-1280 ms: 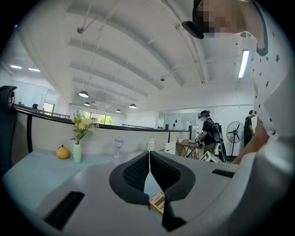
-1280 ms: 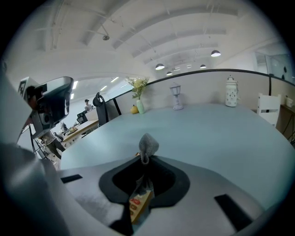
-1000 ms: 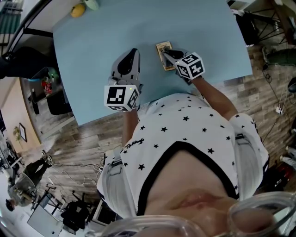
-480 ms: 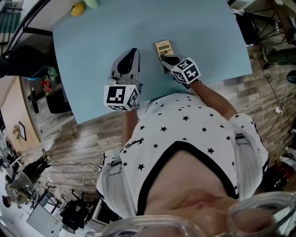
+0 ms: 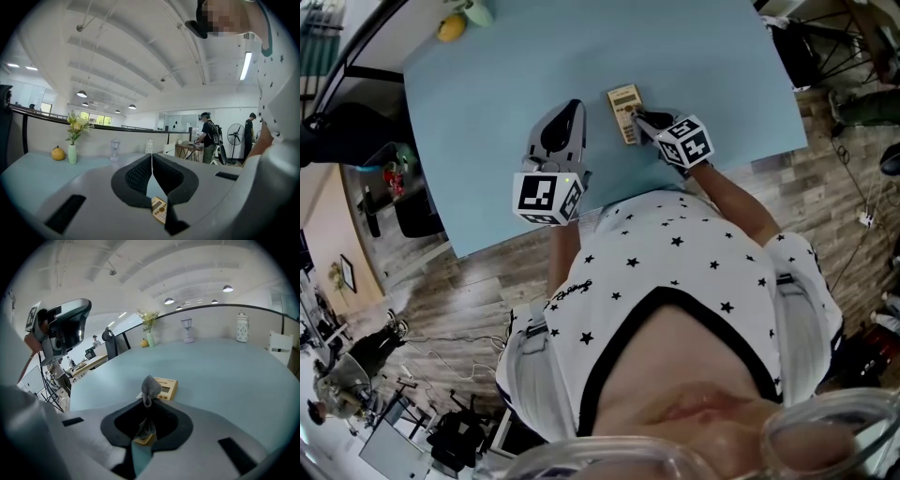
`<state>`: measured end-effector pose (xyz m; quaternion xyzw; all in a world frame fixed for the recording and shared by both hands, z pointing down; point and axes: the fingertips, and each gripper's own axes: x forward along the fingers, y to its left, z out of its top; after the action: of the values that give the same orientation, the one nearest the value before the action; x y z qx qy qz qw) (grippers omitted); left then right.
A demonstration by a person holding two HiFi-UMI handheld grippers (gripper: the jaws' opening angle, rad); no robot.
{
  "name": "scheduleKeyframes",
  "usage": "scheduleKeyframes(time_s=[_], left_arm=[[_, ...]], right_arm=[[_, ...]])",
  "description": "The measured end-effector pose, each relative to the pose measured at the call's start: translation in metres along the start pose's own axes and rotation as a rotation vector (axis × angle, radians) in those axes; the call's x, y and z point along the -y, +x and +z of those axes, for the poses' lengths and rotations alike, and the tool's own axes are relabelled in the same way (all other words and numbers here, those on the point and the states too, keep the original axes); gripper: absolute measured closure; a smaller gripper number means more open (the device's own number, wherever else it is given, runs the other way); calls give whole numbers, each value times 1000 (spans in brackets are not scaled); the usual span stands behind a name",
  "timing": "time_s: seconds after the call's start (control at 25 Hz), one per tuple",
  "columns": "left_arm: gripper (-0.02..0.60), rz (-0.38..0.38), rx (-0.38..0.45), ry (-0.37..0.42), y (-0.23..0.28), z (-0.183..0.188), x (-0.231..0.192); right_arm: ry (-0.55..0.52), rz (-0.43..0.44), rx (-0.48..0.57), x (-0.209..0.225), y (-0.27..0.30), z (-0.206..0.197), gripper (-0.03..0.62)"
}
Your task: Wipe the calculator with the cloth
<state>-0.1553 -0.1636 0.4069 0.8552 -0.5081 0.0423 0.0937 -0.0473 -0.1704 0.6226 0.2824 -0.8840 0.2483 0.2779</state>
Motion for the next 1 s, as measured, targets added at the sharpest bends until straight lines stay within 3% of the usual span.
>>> scheduleKeyframes(time_s=[0.52, 0.76, 1.0], left_arm=[[551, -14, -5, 13, 9, 3, 8], [551, -13, -11, 19, 9, 3, 7], [551, -7, -14, 25, 10, 4, 6]], right_arm=[[74, -28, 28, 15, -10, -5, 551], [132, -22, 176, 20, -26, 40, 551], [102, -18, 378, 20, -61, 112, 551]])
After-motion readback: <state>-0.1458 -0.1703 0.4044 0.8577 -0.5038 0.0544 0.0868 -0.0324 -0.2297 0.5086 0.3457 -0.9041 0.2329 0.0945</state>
